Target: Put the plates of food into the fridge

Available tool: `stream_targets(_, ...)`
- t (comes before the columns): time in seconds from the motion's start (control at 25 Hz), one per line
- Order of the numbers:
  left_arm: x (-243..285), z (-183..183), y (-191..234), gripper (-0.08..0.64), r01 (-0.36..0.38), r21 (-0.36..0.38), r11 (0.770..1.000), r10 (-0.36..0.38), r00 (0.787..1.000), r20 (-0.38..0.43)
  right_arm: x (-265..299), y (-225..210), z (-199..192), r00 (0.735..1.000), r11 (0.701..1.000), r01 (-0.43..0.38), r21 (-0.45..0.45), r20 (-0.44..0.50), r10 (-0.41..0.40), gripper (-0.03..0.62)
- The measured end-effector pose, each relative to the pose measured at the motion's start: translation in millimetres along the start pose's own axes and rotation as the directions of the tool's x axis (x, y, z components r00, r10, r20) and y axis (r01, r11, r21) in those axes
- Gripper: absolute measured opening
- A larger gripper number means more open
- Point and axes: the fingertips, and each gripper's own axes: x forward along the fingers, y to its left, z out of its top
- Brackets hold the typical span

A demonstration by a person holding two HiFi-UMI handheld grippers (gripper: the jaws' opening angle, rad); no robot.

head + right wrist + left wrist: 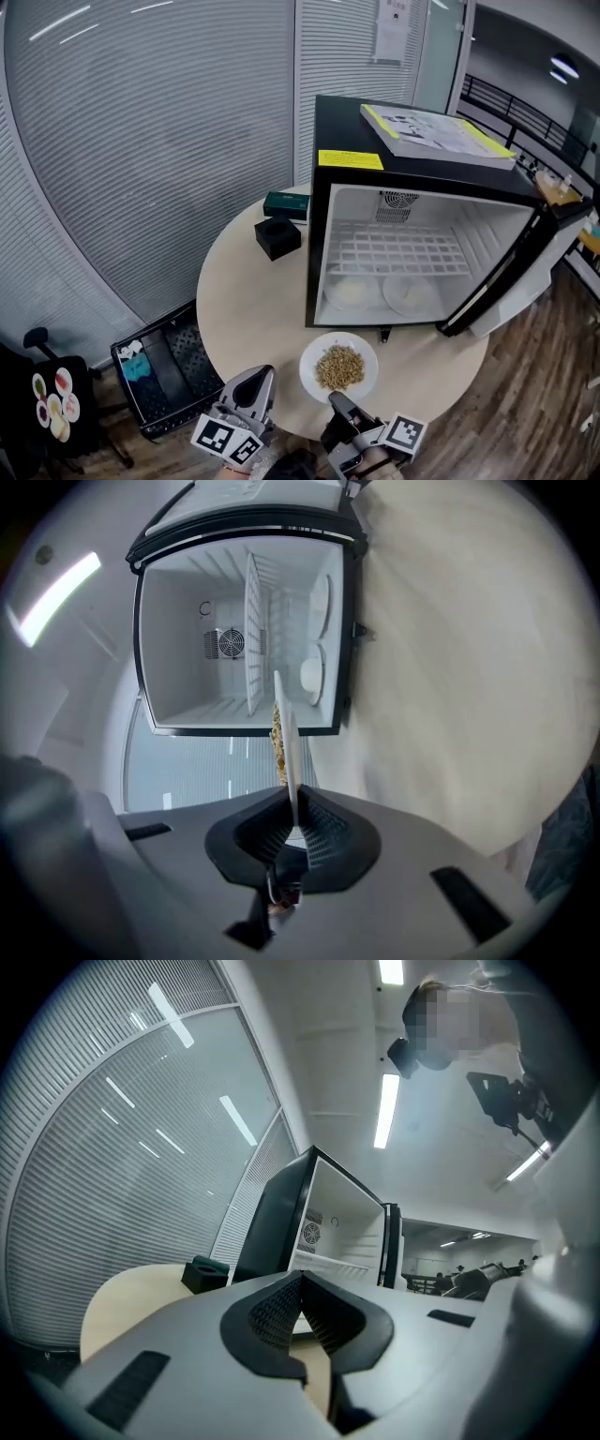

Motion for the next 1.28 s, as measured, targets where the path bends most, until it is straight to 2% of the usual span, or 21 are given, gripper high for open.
stream_targets(0.32, 71.1, 23.6, 9.2, 0.006, 0.008, 0.011, 1.0, -0.008, 1.0, 0.02, 21.6, 65.5, 60.3, 0.998, 0.998, -0.052, -0.024, 0.018, 0.052, 0.017)
stream_targets(0.56, 114.2, 42.2, 29.4, 0.006, 0.011, 0.015, 1.0, -0.012, 0.999, 0.052, 48.7, 93.5, 99.8, 0.997, 0.995, -0.059, -0.078, 0.035, 0.062, 0.018)
stream_targets(0.76, 139.7, 51.1, 40.0, 0.006, 0.026, 0.037, 0.999, -0.028, 0.998, 0.052, 68.8, 105.5, 122.1, 0.995, 0.996, -0.075, -0.042, 0.06, 0.077, 0.017)
stream_targets(0.96, 157.5, 55.3, 46.5, 0.006, 0.029, 0.029, 0.999, -0.031, 0.997, 0.066, 86.2, 113.9, 135.0, 0.994, 0.996, -0.084, -0.01, 0.064, 0.084, 0.018)
stream_targets(1.28, 178.3, 58.4, 55.9, 0.006, -0.022, 0.057, 0.998, 0.018, 0.997, 0.077, 107.9, 111.4, 147.2, 0.998, 0.995, -0.06, 0.075, 0.033, 0.057, 0.018)
